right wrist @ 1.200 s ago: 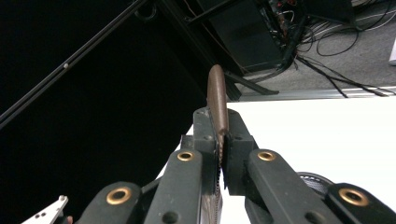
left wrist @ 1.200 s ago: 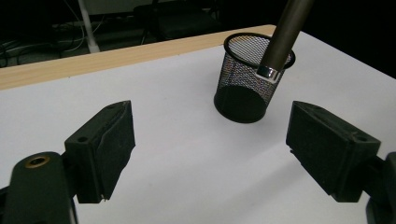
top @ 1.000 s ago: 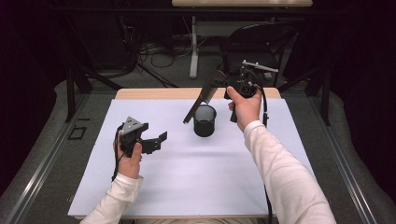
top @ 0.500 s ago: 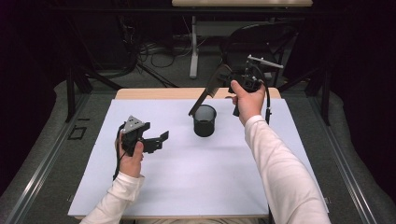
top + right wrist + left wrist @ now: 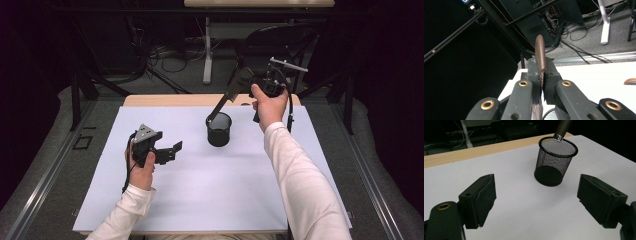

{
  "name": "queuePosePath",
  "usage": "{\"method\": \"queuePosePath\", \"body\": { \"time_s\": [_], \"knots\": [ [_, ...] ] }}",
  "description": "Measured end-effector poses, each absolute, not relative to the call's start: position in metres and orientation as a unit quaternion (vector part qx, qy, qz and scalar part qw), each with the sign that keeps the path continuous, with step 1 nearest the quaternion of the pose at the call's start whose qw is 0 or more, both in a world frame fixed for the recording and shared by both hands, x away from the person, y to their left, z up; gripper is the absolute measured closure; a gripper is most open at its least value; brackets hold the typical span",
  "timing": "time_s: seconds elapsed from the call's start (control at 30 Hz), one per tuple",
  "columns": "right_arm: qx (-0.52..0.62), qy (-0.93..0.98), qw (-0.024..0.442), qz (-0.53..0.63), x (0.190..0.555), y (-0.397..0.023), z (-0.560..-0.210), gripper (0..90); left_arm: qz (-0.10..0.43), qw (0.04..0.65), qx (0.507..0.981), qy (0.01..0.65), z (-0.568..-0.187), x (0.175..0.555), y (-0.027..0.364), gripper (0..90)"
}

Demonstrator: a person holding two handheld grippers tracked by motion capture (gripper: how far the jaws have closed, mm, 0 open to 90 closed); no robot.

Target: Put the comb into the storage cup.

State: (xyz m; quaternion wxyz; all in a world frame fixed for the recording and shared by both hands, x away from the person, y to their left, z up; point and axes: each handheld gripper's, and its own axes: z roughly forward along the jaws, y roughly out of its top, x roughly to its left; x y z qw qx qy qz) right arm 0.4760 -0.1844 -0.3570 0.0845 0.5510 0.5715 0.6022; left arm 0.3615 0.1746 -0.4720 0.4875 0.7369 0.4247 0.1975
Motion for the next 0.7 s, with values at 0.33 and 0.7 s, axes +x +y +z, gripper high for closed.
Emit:
{"method": "queuePosePath", "body": {
  "time_s": [0.33,0.7],
  "knots": [
    [0.557,0.570,0.095,0.597,0.4776,-0.1862,-0.3581,86.6,0.199,0.489,0.736,0.424,-0.4712,0.3607,0.1754,15.7],
    [0.561,0.571,0.110,0.589,0.4790,-0.1836,-0.3602,86.7,0.199,0.488,0.736,0.424,-0.4710,0.3595,0.1757,15.7]
  ]
}}
